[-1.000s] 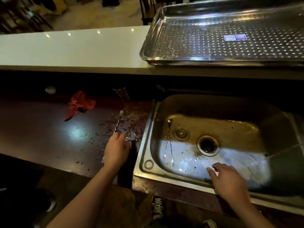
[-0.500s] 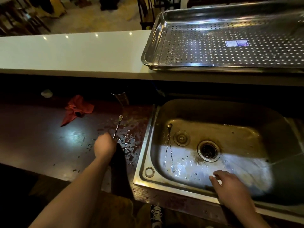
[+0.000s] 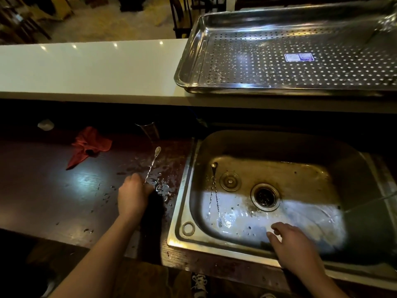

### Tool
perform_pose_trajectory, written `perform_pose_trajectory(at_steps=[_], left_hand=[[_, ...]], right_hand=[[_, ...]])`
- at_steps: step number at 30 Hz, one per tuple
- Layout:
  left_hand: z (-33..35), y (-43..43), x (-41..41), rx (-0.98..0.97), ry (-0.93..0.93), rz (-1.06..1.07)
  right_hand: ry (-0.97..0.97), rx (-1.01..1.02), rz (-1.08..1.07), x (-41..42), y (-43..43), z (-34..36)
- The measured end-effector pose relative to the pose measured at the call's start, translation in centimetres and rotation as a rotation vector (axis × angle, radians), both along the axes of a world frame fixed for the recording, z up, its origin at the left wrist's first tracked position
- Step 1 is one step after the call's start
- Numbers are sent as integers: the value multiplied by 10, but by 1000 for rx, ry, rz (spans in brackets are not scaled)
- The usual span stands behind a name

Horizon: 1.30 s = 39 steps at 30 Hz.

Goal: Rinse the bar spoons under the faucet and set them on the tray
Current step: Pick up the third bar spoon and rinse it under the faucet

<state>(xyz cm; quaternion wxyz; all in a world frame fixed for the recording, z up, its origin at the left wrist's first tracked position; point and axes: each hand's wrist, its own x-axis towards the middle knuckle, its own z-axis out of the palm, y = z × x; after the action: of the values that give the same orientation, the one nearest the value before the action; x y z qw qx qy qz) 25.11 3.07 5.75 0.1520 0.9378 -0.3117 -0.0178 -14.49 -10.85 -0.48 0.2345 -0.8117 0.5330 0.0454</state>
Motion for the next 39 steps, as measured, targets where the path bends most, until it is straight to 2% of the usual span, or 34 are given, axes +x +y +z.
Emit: perform_pose_trajectory(at_steps=[5,10,13,16,22,25,30,39], left_hand=[[16,-7,-60,-203,42,-173],[30,-27,-118,-240,82,-354],[36,-41,-153,-270,145,-435],[36,-54,-185,-269,183,-513],[33,-69,-231,-249,228,-623],[33,-72,-246,-232,239,-667],[36,-73,-266,-204,234,-722],[42,-80,-289,-251,254,-806]], right_hand=[[-34,13,-11,0,1,4],[-45,7,-19,-2,2,10],[-105,70,-51,-4,1,10],[-316,242,-210,-9,-4,15],[-940,482,-611,-20,-17,43],[-1149,552,-713,-23,-21,61],[-1338,580,-790,-19,-27,79],[-1361,512,-997,-27,-40,95]])
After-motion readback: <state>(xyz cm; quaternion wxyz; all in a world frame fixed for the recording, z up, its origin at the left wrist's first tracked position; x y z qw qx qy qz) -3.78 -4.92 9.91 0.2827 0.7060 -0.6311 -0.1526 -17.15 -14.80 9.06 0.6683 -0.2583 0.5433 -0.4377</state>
